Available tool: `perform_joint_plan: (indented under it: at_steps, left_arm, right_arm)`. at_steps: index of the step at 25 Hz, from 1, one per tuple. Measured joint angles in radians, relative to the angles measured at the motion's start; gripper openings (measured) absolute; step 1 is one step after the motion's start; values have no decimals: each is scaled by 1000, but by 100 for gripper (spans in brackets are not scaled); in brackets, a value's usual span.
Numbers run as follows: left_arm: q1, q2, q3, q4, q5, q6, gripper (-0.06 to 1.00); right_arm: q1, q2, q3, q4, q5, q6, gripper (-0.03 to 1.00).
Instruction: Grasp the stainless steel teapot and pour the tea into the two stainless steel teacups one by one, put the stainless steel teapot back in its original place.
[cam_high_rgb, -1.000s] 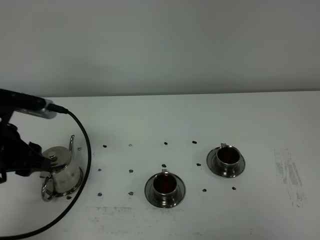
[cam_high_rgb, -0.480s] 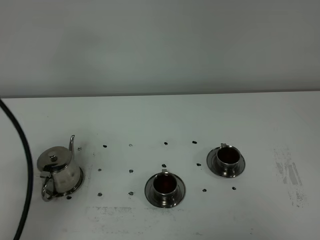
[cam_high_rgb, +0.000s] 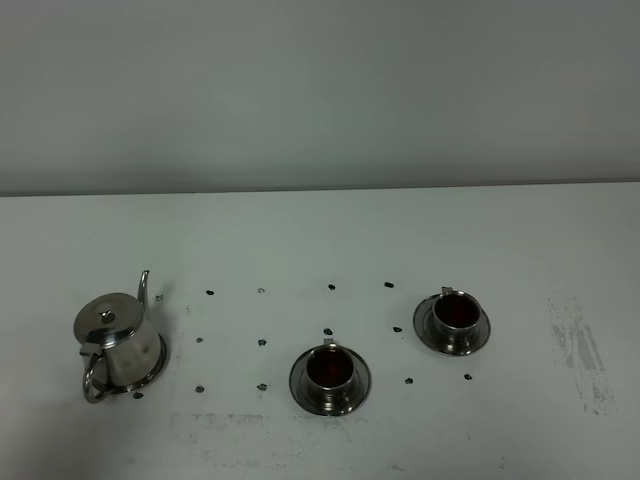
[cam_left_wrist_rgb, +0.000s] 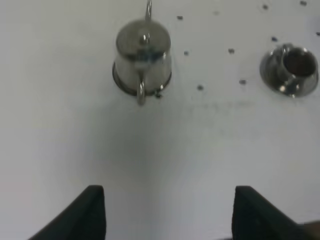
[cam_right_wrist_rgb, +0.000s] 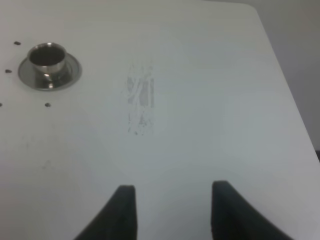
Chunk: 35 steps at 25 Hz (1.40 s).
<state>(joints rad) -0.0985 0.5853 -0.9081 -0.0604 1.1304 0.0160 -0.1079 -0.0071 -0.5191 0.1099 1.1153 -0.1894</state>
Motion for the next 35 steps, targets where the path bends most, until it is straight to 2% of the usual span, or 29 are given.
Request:
perform_joint_plan:
  at_steps: [11,15,27,35]
  left_arm:
    - [1,-298,339,3,11,-8,55]
    - [1,-383,431,2,-52,-8,55]
    - [1,-583,454,3,-69,-9,55]
    - [1,-591,454,3,-70,-9,55]
  right_arm:
    - [0,0,0,0,0,0,34]
    - [0,0,0,0,0,0,34]
    - [0,0,0,0,0,0,34]
    - [0,0,0,0,0,0,34]
